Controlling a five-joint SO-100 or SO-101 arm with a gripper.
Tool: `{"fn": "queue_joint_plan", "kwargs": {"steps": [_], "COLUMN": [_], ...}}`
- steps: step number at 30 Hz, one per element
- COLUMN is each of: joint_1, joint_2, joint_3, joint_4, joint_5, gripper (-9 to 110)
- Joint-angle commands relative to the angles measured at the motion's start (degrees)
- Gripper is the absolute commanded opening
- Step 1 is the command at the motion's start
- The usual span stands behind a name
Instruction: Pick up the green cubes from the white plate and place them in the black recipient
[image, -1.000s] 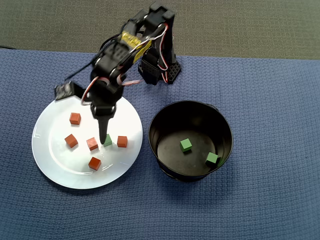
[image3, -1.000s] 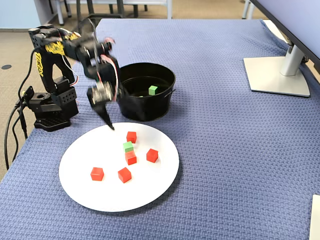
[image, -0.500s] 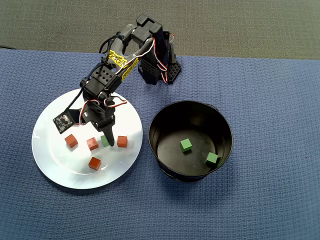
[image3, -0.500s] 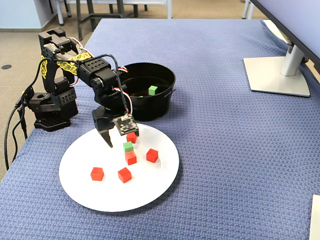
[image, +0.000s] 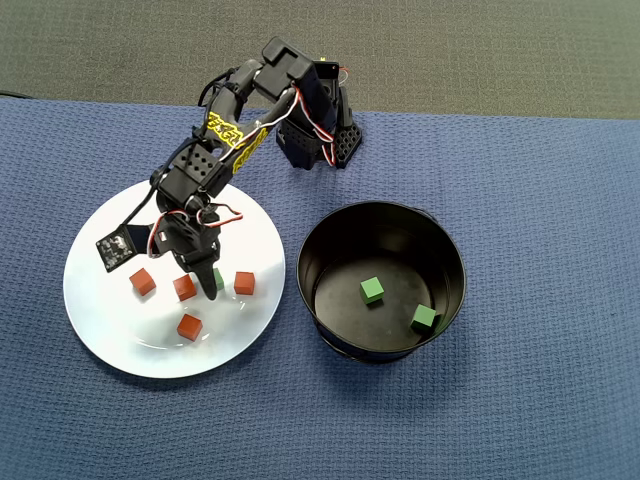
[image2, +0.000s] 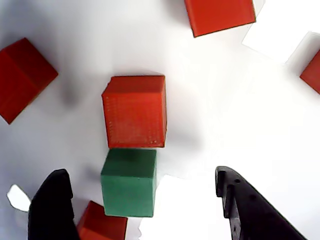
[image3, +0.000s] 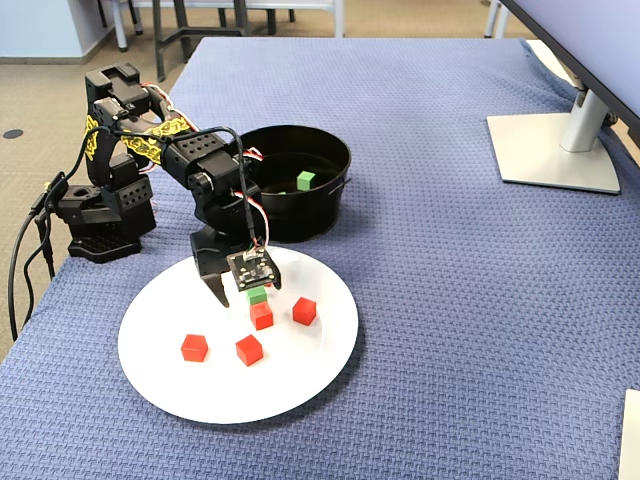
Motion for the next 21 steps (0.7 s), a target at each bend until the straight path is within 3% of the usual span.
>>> {"fn": "queue_joint_plan", "kwargs": {"steps": [1, 21], "joint_1": [-2.1, -5.5], "joint_2": [0.4, 1.7], "joint_3": [-1.8, 5.3], "joint_4": [-2.4, -6.5], "joint_5": [3.3, 4.9], "gripper": [30, 21]}}
